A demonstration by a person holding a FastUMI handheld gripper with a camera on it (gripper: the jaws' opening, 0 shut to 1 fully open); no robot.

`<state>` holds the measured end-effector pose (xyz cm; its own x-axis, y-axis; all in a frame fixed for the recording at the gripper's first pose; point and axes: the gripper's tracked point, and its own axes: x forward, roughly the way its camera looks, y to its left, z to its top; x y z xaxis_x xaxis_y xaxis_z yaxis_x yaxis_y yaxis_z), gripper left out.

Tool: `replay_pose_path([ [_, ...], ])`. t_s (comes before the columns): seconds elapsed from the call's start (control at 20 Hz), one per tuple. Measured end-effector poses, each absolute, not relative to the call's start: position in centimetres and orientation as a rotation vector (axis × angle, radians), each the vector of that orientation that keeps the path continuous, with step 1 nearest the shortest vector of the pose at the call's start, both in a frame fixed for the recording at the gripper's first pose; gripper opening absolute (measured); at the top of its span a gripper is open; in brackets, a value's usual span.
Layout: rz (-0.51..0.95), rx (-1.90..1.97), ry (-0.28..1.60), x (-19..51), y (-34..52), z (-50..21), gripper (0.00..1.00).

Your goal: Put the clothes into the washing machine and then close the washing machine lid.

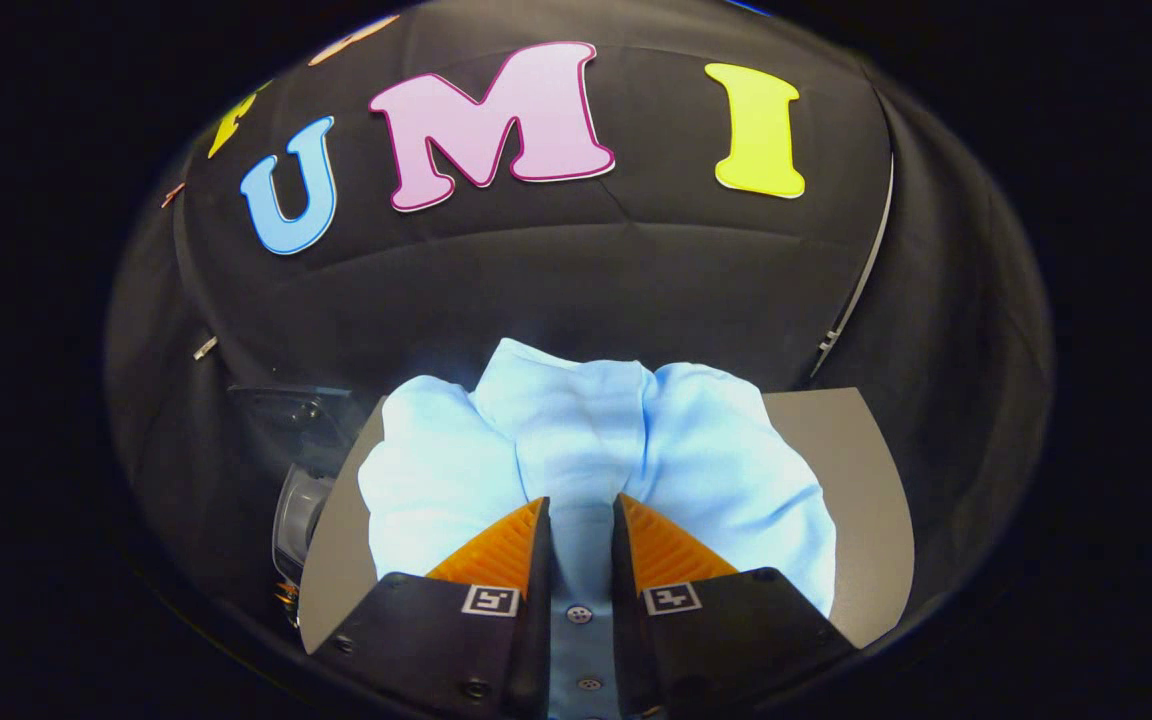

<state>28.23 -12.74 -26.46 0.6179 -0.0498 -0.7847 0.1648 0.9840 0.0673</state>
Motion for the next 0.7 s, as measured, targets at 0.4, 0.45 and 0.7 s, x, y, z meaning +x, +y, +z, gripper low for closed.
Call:
replay_pose_path([
  [0.4, -0.114, 0.131, 0.856, 26.8, -12.5, -23.5, 0.08],
  [0.45, -0.113, 0.131, 0.841, 26.6, -12.2, -22.5, 0.08],
  [0.7, -0.095, 0.113, 0.741, 25.7, -10.0, -16.0, 0.08],
])
